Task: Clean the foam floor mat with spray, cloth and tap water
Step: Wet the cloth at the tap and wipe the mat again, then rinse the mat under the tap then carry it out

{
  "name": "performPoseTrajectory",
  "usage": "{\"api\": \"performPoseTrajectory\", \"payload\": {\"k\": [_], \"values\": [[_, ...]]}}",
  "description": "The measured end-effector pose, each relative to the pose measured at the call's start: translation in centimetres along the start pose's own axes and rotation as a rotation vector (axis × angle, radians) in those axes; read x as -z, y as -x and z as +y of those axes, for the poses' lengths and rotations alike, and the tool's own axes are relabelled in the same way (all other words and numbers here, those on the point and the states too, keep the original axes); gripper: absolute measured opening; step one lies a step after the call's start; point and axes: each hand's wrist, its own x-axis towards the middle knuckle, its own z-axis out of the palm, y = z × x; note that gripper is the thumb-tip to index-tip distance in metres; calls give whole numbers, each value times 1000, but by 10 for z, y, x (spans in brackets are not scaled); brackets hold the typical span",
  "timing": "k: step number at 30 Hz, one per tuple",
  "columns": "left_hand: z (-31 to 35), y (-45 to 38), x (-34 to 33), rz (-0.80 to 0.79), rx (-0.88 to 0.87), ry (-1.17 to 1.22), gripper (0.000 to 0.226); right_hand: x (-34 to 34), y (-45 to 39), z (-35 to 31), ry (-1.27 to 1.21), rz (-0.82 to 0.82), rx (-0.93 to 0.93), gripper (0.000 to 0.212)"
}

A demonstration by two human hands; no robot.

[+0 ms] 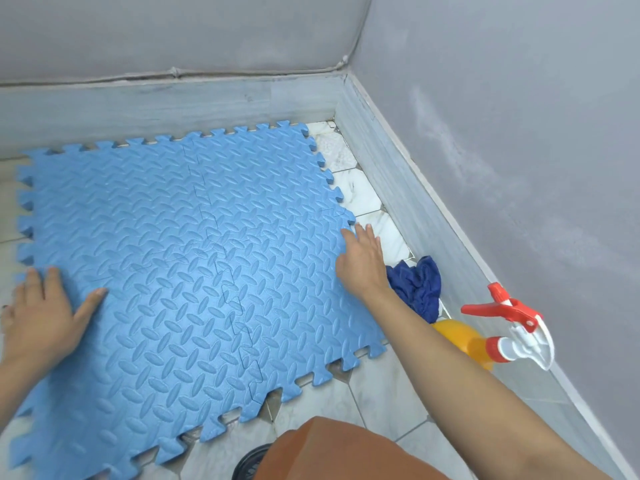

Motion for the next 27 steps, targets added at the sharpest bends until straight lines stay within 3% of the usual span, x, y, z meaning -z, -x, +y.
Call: {"api": "performPoseTrajectory", "payload": {"k": [2, 5, 10, 13, 16, 22, 26, 27], "values": [[41, 29, 42, -7, 52, 16, 92, 1, -22, -6, -89, 6, 12, 56], [48, 26, 62, -55, 197, 103, 81, 5, -51, -9, -213, -38, -75, 60], [57, 7, 89, -105, 526, 505, 81, 1, -80, -10, -391, -130, -384, 72], [53, -5, 100, -161, 675, 807, 58, 3, -99, -8, -399, -154, -543, 85], [55, -7, 110, -148, 730, 941, 31, 5, -110, -10, -458, -170, -594, 85], [59, 3, 116, -52, 641, 1130, 28, 5, -92, -18, -450, 41, -481, 65], [61, -11, 142, -2, 609, 1165, 58, 33, -99, -35, -587, 207, -465, 58], [62, -16, 149, 13, 602, 1174, 57, 41, -103, -39, -621, 236, -453, 59]]}}
